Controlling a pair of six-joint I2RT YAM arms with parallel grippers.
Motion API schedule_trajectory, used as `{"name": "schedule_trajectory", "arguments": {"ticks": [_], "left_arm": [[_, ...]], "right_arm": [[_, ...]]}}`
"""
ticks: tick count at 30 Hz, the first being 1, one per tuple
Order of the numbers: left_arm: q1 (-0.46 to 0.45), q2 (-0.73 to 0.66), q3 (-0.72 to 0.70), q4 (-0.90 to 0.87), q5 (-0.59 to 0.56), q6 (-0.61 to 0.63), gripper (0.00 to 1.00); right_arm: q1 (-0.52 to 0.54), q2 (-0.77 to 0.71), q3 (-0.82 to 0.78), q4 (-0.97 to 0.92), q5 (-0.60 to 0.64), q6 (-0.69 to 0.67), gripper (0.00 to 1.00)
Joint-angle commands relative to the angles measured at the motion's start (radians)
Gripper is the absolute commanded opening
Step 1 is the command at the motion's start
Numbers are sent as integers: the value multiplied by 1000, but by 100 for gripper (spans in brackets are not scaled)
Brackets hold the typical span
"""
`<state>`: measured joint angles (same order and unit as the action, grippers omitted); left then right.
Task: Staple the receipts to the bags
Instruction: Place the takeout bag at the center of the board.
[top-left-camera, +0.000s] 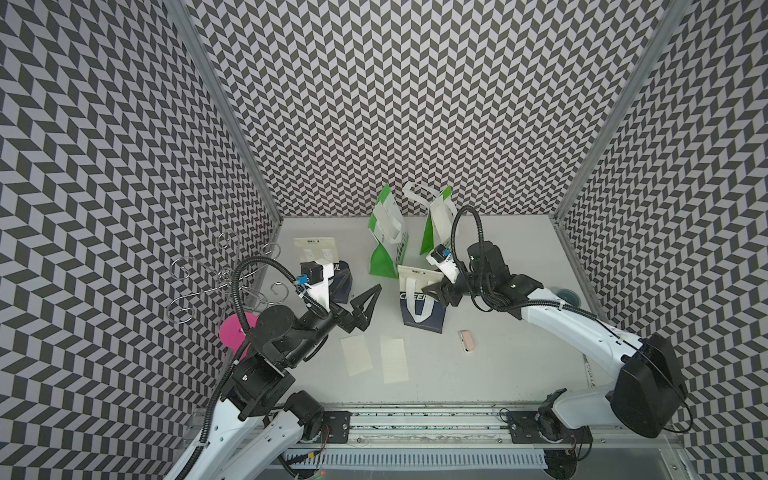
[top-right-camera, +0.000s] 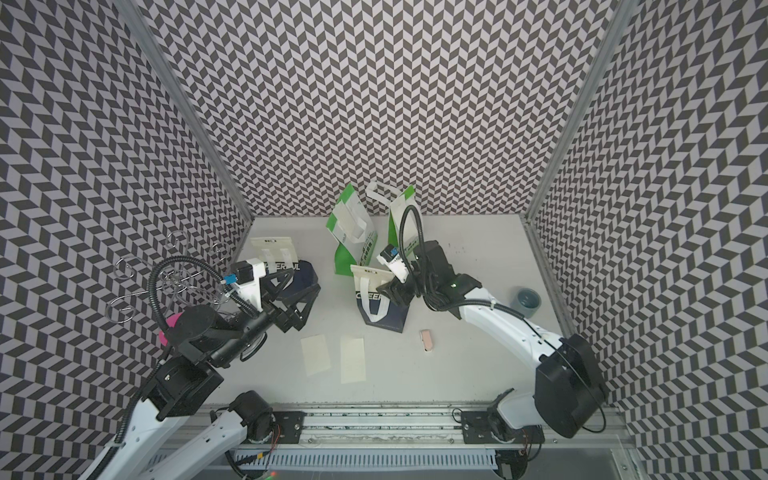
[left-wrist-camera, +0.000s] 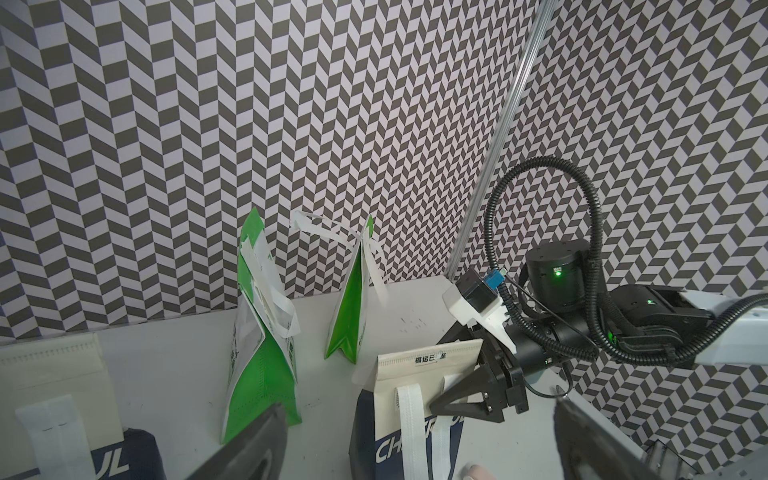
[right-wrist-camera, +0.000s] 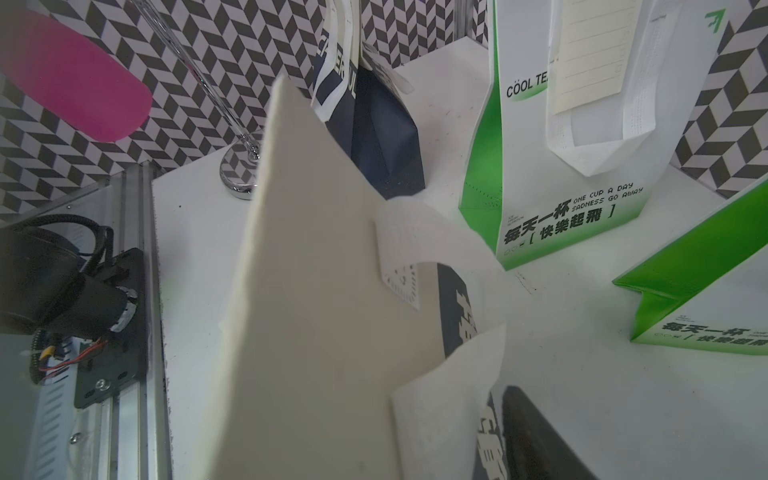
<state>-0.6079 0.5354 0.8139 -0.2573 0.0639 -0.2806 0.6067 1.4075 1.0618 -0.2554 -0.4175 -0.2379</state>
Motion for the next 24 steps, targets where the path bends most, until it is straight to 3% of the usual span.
{"name": "schedule_trajectory", "arguments": {"ticks": [1,8,24], "left_arm": [[7,-3,19,-3,-12,8,100],[8,-4,23,-7,-15,4,100],[7,6,35,-7,-16,-1,100]], "right_arm": [[6,-60,4,82,5,10,69],[6,-116,15,85,40,35,80],[7,-172,56,104,83,67,83]]}}
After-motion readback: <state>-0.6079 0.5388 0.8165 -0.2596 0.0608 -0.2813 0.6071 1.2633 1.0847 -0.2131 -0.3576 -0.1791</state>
